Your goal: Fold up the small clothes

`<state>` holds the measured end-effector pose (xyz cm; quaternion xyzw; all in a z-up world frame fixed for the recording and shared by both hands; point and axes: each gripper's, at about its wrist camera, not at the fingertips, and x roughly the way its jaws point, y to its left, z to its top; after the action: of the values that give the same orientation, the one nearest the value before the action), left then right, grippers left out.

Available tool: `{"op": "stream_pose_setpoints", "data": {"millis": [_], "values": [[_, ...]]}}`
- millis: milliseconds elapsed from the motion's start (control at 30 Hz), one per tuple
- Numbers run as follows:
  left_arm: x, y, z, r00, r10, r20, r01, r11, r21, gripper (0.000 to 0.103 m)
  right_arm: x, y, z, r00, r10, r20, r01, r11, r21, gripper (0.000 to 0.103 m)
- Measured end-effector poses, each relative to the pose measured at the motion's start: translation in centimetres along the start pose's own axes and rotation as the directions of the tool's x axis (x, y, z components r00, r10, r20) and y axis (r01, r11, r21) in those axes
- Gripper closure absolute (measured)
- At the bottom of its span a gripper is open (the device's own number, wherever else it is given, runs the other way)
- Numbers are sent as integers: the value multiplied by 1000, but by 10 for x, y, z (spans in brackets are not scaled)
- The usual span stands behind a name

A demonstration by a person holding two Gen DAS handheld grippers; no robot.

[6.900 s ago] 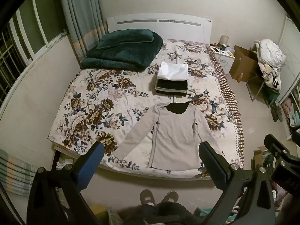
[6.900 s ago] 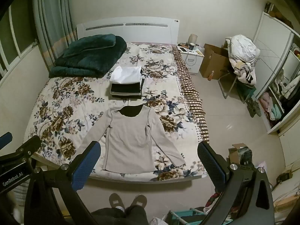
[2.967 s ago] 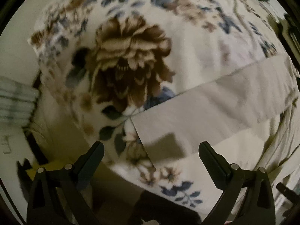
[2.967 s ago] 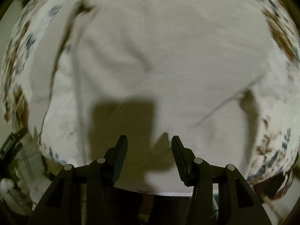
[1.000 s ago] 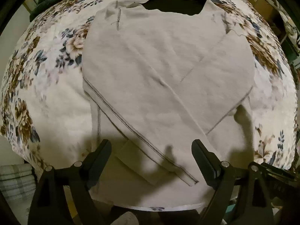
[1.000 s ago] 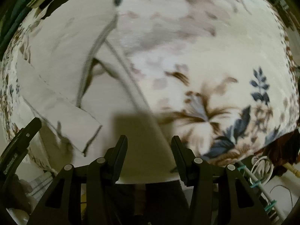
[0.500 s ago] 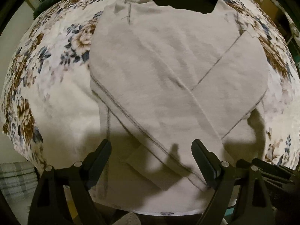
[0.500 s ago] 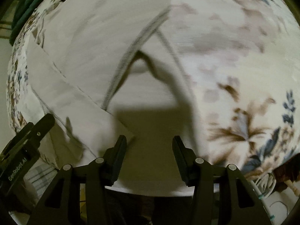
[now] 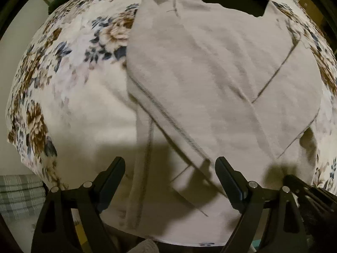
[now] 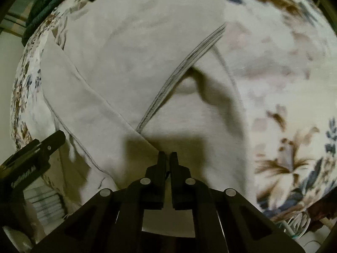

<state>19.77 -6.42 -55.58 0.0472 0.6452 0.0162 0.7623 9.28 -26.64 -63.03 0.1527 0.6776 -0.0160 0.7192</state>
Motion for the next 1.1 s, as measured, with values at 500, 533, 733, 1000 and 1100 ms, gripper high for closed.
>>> {"op": "stream_pose_setpoints", "data": {"millis": [500,533,733,1000,1100], "values": [[7,76,-37,995,-59,-79,52,994,-92,16,-24,-79,-14,992,74,-102,-46,965,258,57],[12,84,-43,991,-85,-100,75,993,-94,16,-21,-94,-17,991,74,-111,-41,961,272,55],[47,98,-67,941,-255,-224,232,965,-124,18,-8,-131,-45,971,139,-193,-73,946,315,52],[51,69,-71,940,-260,-222,264,964,-13,77,7,-128,-60,954,183,-236,-110,950,291,52],[40,66,-73,944,-262,-203,261,965,-28,98,4,-127,-61,956,198,-218,-127,946,300,52]]}}
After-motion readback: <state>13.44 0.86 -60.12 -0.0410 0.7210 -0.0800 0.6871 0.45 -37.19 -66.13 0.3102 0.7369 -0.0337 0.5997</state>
